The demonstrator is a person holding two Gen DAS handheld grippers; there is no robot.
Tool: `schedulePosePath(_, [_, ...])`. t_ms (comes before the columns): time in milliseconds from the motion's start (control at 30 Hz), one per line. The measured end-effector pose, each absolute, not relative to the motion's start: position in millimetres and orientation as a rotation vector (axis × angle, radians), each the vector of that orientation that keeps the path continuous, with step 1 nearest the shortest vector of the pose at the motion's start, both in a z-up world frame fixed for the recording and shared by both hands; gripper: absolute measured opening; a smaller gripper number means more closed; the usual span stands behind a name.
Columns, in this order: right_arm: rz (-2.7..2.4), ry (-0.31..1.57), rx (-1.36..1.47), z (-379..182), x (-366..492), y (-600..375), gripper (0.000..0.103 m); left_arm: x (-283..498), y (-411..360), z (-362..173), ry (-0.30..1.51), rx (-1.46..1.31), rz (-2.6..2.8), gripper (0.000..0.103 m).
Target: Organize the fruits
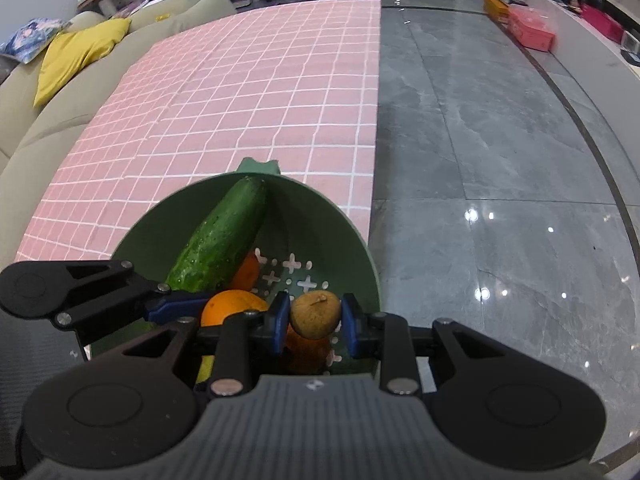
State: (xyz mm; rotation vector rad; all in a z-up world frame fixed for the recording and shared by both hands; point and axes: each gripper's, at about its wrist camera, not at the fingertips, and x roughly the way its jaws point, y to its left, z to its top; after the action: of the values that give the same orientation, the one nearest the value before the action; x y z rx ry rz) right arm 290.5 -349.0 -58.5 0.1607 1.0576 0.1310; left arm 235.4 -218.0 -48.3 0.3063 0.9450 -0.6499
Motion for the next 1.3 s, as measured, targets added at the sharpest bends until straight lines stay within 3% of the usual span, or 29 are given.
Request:
schedulePosePath(133, [0.14, 1.073, 0.16, -56.9, 293.3, -350.1, 0.025, 236.3, -212.6, -44.3, 0.956, 0.257, -0.659, 0.061])
schedulePosePath(200, [0.137, 1.065, 0.14, -53.4, 291.6, -347.7, 0.029, 236.2, -210.3, -39.9, 0.961, 0.239, -0.654, 0.068])
schedulePosePath(267, [0.121, 1.051, 0.109, -48.7, 288.9, -345.2, 0.042, 235.6, -208.6, -34.7, 0.962, 0.222, -0.657, 0.077])
schedulePosePath(433, [0.125, 1.027, 0.107, -30.6, 282.2, -345.9, 0.044, 233.5, -203.9, -13.8, 0.918, 0.202, -0.625, 0.087])
schedulePosePath(700, [0.101, 0.95, 0.137, 17.9, 259.2, -347.4, 0.046, 219.6, -183.5, 24.3, 0.869, 0.205, -0.543, 0.087])
schedulePosePath(900, [0.049, 0.874, 0.149, 50.1, 221.8, -339.7, 0.055, 204.3, -157.1, 45.7, 0.864, 0.162, -0.404, 0.088])
schedulePosePath(1000, [0.0, 0.846, 0.147, 56.5, 198.8, -334.7, 0.064, 198.4, -145.4, 52.4, 0.909, 0.121, -0.328, 0.094])
schedulePosePath(1167, [-0.054, 0.827, 0.173, 51.7, 165.0, -323.3, 0.089, 181.9, -143.0, 53.2, 0.908, 0.164, -0.234, 0.096])
schedulePosePath(1300, [-0.088, 0.829, 0.157, 39.2, 148.5, -311.8, 0.092, 172.2, -143.7, 43.9, 0.925, 0.171, -0.208, 0.096])
